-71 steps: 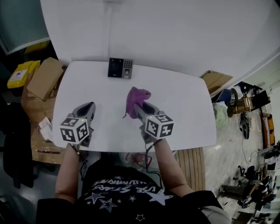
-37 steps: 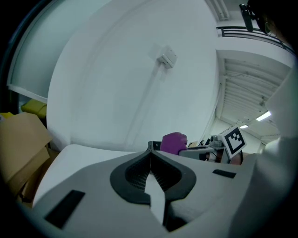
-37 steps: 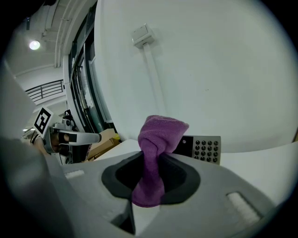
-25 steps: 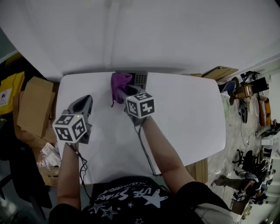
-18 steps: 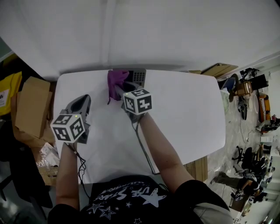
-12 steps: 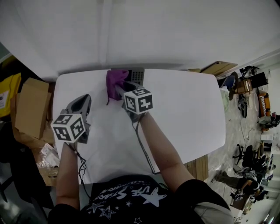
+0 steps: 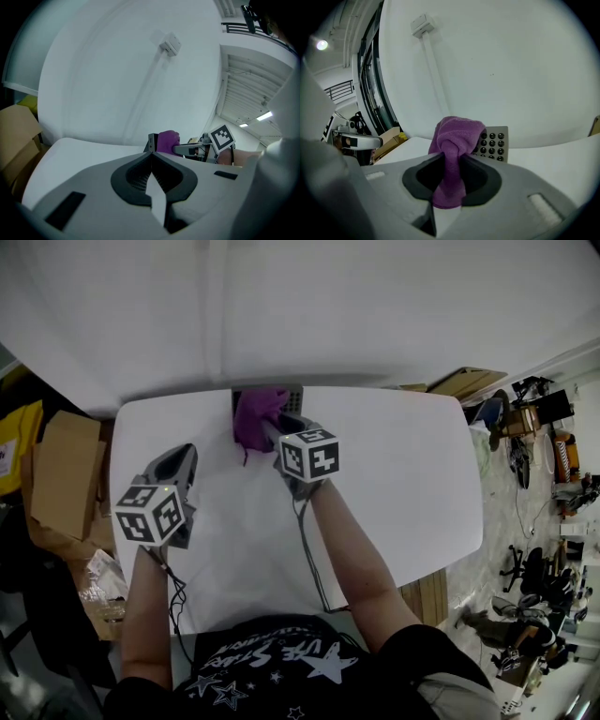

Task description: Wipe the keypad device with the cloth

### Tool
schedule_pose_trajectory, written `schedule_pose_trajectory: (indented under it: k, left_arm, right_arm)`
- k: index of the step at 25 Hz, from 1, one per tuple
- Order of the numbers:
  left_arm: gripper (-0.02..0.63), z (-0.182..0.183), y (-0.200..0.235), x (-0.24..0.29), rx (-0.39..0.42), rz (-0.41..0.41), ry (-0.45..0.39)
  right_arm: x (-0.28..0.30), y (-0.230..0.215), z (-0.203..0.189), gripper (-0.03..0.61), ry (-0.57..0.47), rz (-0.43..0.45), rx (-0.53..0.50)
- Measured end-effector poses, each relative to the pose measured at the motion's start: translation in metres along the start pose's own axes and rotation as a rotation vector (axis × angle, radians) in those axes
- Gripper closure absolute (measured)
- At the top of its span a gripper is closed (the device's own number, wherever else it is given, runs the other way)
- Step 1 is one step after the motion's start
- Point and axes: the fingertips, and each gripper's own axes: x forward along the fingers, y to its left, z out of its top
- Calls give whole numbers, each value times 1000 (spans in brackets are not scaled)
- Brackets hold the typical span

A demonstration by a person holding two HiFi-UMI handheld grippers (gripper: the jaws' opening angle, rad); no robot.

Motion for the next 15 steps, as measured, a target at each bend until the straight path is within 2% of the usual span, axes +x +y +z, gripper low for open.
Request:
schedule_pose_trajectory:
  k: [15]
  left_arm:
    - [606,-3,-20,10,14,-27,11]
  right_arm:
    - [-32,-52,-10,486,7,-113,14]
